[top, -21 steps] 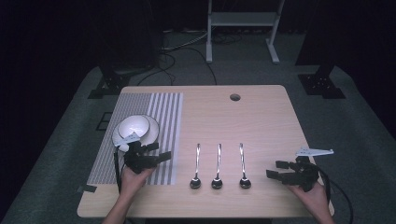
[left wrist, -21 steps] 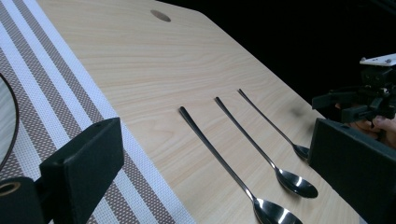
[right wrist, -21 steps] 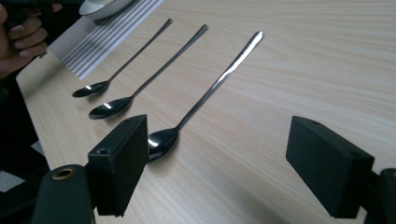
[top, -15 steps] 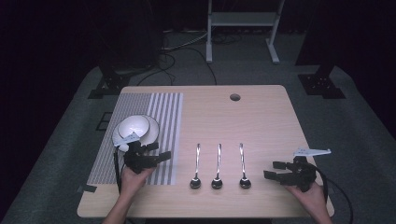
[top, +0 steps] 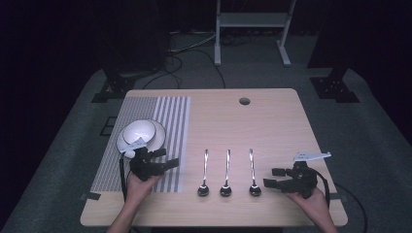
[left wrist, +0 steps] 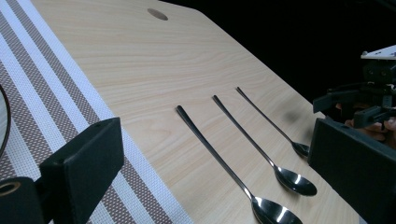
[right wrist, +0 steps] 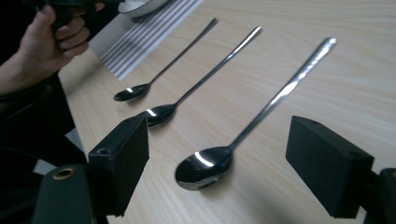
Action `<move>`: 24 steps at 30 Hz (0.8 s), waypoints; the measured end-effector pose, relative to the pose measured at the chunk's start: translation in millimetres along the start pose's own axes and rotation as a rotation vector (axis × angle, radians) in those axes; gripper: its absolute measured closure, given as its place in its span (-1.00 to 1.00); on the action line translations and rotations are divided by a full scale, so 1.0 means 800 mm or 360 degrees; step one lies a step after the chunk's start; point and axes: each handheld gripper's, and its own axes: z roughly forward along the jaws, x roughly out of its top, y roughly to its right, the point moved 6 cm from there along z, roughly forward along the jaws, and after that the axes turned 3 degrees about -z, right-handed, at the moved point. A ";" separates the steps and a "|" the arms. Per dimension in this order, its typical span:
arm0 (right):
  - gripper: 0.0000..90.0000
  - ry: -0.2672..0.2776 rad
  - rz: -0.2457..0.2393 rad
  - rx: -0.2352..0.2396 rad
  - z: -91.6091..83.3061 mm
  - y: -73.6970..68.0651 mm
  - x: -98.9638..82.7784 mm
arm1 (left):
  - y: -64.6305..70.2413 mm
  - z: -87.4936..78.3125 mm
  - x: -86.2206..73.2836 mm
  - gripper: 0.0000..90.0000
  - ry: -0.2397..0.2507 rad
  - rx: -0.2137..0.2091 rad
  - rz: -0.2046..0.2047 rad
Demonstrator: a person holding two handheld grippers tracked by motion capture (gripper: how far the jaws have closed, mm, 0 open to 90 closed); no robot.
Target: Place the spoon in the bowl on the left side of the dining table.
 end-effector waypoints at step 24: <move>0.79 -0.0220 0.0023 0.0212 0.038 -0.018 -0.021 | 0.001 0.004 -0.002 -0.94 -0.0019 0.0002 0.0010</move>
